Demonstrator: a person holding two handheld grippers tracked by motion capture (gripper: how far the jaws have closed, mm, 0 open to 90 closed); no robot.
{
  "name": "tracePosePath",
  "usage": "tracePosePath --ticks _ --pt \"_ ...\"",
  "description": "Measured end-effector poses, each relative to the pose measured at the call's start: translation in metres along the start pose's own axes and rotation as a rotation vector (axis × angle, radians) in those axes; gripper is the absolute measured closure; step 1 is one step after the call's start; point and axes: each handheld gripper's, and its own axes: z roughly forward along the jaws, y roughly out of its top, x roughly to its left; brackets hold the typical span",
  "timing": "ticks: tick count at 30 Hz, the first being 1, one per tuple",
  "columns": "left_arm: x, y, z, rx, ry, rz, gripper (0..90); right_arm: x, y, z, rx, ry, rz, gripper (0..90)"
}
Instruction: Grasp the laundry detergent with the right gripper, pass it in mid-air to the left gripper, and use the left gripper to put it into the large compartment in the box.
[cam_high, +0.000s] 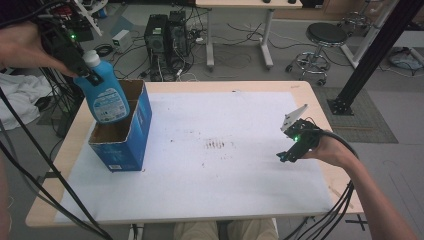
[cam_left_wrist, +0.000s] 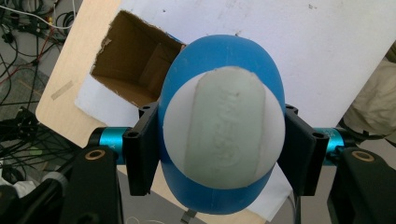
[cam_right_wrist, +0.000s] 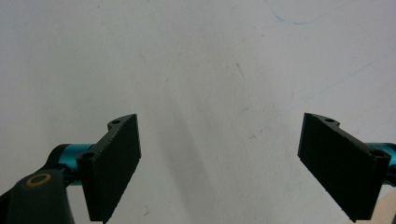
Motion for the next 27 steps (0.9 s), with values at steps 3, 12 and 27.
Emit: tracePosePath --ticks 3,12,27 --pt "0.002 -0.002 0.005 0.003 -0.001 -0.002 38.1 0.001 -0.001 0.002 0.0 0.002 0.0 12.4" --pt "0.005 -0.006 0.023 0.012 -0.014 -0.013 38.1 0.003 -0.001 0.007 0.008 0.008 -0.001 12.4" --pt "0.005 -0.012 0.074 0.044 -0.034 -0.003 38.1 0.005 -0.004 0.009 0.012 0.008 0.011 12.4"
